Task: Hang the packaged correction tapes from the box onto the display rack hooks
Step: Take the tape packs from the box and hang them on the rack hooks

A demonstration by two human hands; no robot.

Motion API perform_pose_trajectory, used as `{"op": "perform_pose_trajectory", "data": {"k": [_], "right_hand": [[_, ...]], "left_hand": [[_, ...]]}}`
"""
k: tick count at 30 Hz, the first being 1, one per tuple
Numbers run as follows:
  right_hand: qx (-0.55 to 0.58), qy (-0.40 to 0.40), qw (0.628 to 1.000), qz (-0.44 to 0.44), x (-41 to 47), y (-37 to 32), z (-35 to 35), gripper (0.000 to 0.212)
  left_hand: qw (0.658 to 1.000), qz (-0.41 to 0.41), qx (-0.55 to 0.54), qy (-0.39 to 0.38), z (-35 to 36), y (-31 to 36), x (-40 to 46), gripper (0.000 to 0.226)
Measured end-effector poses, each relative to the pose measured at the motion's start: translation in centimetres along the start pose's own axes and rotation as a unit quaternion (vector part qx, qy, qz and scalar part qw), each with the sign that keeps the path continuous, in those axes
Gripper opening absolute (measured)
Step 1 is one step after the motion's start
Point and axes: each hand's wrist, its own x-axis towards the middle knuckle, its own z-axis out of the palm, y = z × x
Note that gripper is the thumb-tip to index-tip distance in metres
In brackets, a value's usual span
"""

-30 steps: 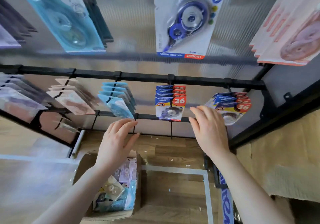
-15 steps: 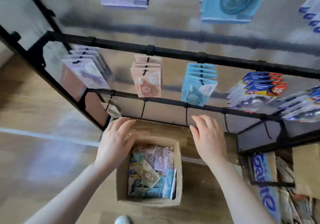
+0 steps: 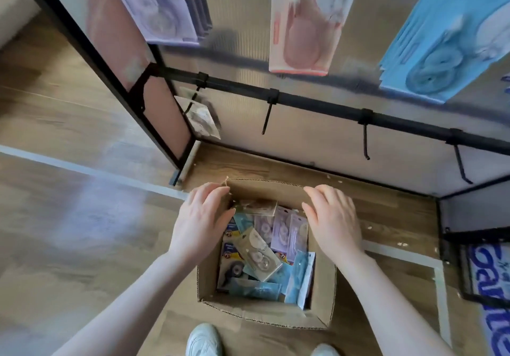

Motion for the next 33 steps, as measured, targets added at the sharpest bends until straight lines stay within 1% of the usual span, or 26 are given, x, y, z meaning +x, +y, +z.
{"op": "perform_pose_trajectory", "data": {"k": [2,5,9,13,16,18,23,25,26,29,33], "right_hand": [[-0.002,-0.01,1.0,-0.01,-0.3,1.3,4.1,0.029],[-0.011,-0.022,0.999,-0.024,-0.5,3.4,10.4,0.029],[-0.02,-0.051,0.998,-0.041,-0.6,5.7,17.5,0.029],[-0.037,-0.081,0.995,-0.054,-0.7,6.7,21.5,0.028],[-0.056,-0.135,0.987,-0.071,-0.2,6.9,22.4,0.032],[-0.058,-0.157,0.984,-0.06,0.1,7.1,22.7,0.035],[-0.091,-0.209,0.973,-0.036,0.0,7.9,23.5,0.033],[-0.1,-0.221,0.97,-0.03,-0.1,8.2,23.7,0.032],[-0.105,-0.224,0.969,-0.027,-0.1,8.3,23.8,0.031],[-0.116,-0.229,0.966,-0.015,0.0,8.5,24.1,0.03],[-0.121,-0.246,0.962,0.002,-0.1,8.9,24.5,0.032]], "left_hand": [[1.0,-0.002,0.005,0.001,4.4,-1.5,-0.2,0.041],[1.0,0.007,0.012,-0.02,11.1,-3.8,0.1,0.045],[0.997,0.015,0.03,-0.075,19.5,-6.7,1.0,0.048],[0.99,-0.001,0.014,-0.138,25.1,-8.3,2.0,0.056],[0.981,-0.009,0.023,-0.194,27.1,-8.9,3.0,0.06],[0.973,-0.029,0.037,-0.225,27.7,-9.3,3.7,0.06],[0.965,-0.063,0.043,-0.251,28.5,-9.6,4.0,0.051],[0.959,-0.076,0.043,-0.268,28.9,-9.9,3.5,0.044],[0.953,-0.082,0.045,-0.289,29.1,-10.0,3.3,0.042],[0.929,-0.094,0.045,-0.356,29.8,-10.5,2.7,0.046],[0.916,-0.113,-0.002,-0.386,30.1,-10.8,2.4,0.048]]}}
